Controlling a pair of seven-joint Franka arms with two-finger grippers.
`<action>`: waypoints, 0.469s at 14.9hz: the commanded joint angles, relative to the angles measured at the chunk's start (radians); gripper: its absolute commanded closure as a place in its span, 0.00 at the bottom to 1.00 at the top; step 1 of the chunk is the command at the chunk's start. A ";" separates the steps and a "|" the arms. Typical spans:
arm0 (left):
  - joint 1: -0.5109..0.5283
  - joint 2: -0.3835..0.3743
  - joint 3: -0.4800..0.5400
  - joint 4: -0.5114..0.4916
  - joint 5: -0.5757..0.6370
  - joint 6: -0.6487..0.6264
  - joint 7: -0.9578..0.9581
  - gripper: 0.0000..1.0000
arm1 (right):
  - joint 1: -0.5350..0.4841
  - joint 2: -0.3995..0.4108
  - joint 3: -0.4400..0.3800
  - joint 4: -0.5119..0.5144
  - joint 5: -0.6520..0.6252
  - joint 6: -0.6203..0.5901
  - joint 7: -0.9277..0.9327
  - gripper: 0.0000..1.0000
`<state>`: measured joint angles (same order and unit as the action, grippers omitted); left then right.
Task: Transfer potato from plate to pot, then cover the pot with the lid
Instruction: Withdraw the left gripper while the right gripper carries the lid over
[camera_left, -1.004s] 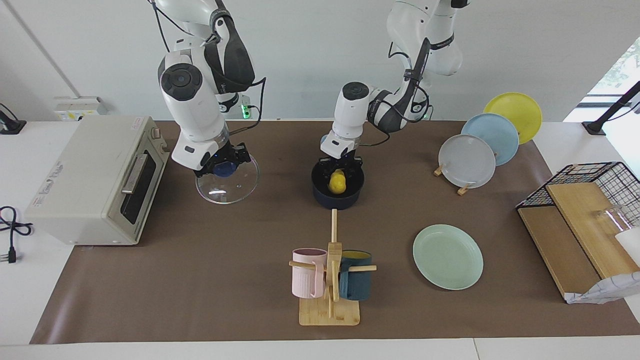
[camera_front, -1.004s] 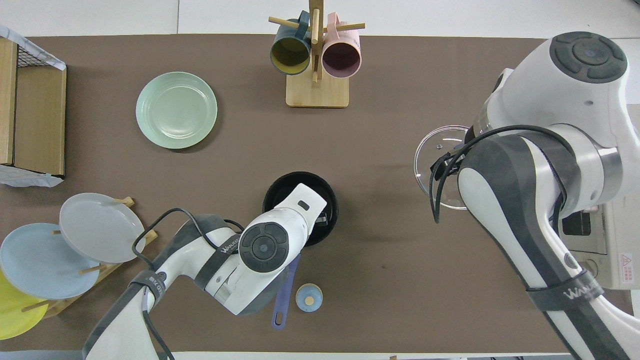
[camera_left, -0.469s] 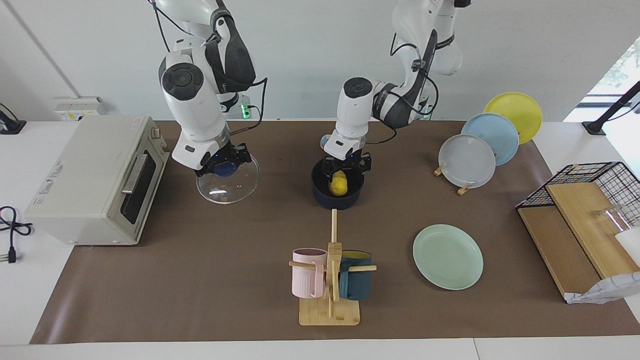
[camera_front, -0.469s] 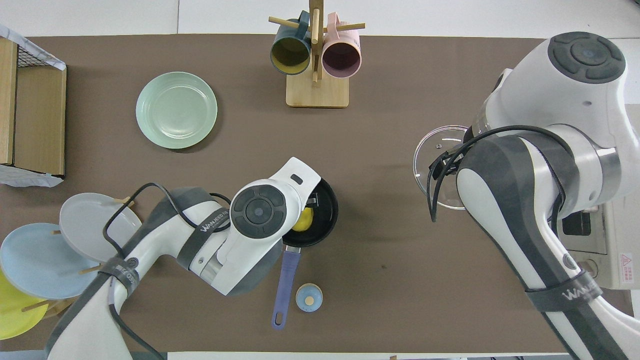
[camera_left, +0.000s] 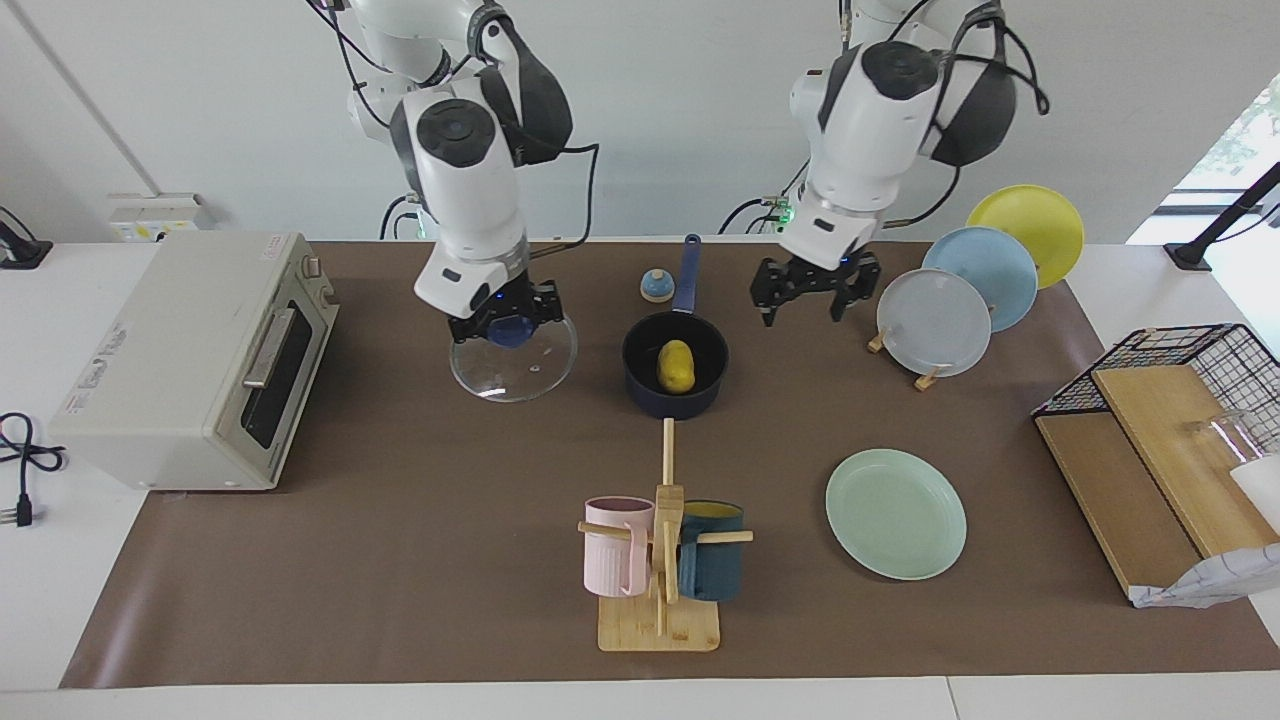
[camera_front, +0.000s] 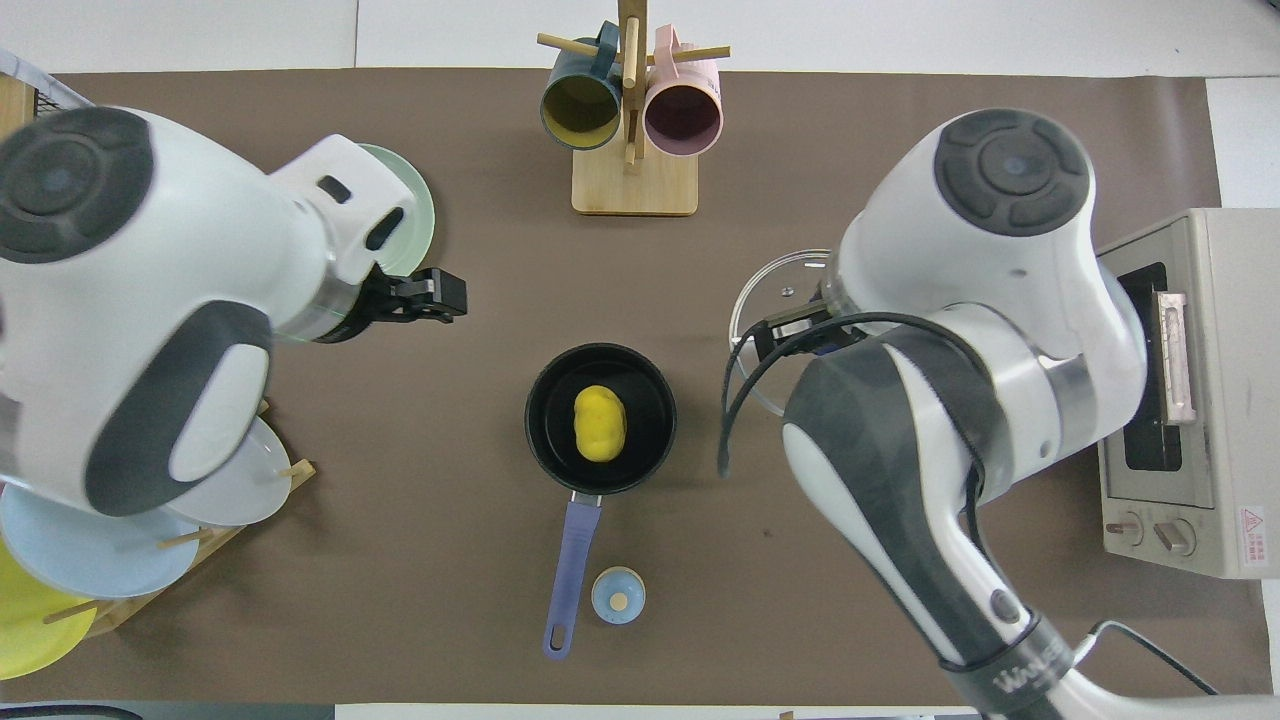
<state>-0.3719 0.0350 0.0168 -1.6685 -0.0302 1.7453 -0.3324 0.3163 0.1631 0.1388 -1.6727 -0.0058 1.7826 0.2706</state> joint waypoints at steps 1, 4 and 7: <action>0.134 0.008 -0.005 0.067 -0.016 -0.107 0.220 0.00 | 0.108 0.081 0.004 0.109 0.001 0.014 0.207 1.00; 0.232 0.006 -0.006 0.067 0.009 -0.122 0.360 0.00 | 0.222 0.165 0.004 0.145 -0.034 0.027 0.333 1.00; 0.260 0.002 -0.001 0.069 0.065 -0.133 0.380 0.00 | 0.256 0.187 0.004 0.140 -0.056 0.081 0.401 1.00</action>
<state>-0.1253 0.0320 0.0229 -1.6194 0.0048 1.6427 0.0339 0.5742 0.3259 0.1418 -1.5615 -0.0434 1.8429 0.6444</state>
